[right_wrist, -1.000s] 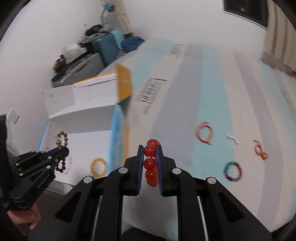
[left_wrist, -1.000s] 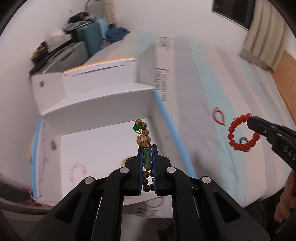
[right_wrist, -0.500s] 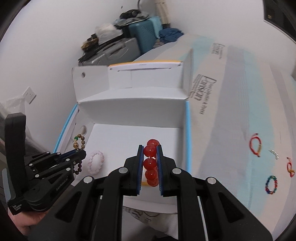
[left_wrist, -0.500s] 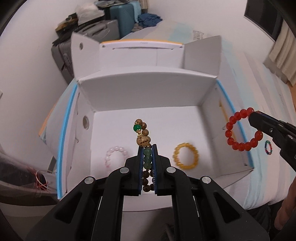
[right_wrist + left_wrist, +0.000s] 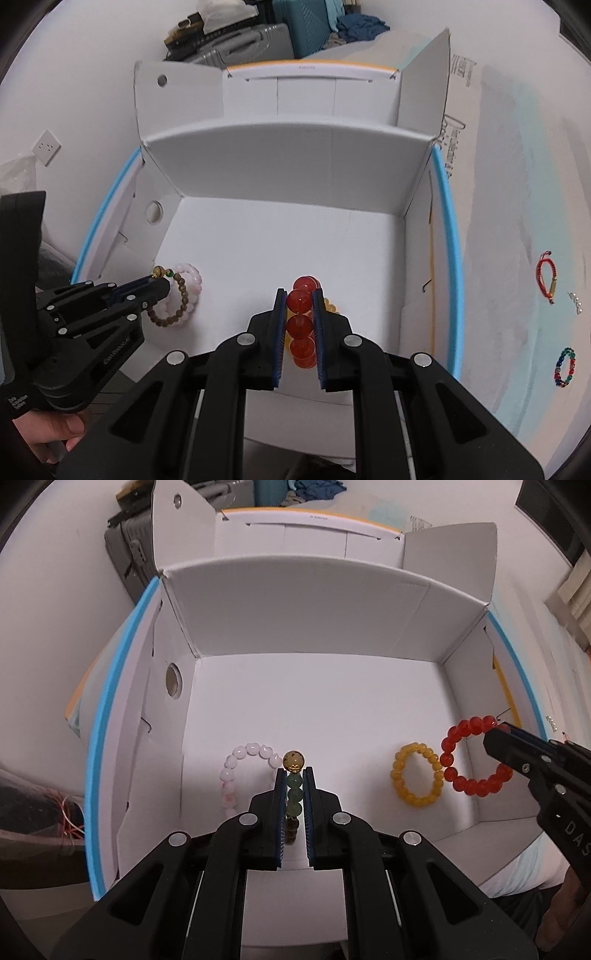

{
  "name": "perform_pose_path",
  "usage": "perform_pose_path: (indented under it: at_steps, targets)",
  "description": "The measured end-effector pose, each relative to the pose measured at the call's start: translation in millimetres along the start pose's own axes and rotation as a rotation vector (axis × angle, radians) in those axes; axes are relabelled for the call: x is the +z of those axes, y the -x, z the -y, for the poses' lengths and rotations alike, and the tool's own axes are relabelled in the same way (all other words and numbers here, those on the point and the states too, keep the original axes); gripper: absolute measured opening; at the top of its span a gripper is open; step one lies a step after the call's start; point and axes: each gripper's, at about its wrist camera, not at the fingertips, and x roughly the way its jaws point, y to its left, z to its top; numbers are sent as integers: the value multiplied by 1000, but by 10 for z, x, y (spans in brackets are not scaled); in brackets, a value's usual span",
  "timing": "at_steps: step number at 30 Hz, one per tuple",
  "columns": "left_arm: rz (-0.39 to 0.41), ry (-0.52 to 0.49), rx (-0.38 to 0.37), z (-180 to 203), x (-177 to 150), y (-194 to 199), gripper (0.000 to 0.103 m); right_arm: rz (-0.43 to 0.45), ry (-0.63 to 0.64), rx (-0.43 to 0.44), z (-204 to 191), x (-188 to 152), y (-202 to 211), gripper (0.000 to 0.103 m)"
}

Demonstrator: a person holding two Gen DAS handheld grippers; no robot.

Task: Organize jewelry
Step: 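Carry the brown bracelet with the left tool while the right tool carries the red bracelet into the box, then open the left tool while the right tool opens, releasing both bracelets in the box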

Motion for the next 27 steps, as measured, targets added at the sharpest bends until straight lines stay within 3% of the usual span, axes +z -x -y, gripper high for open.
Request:
perform_pose_path:
  at_steps: [15,24,25,27]
  targets:
    - [-54,12,15,-65,18,-270,8,-80,-2,-2,18,-75,-353,13]
    - [-38,10,21,-22,13,-204,9,-54,8,-6,19,-65,-197,15]
    - [-33,12,21,-25,8,-185,10,-50,10,-6,10,-56,-177,17]
    - [-23,16,23,-21,-15,-138,10,-30,13,-8,3,-64,-103,38]
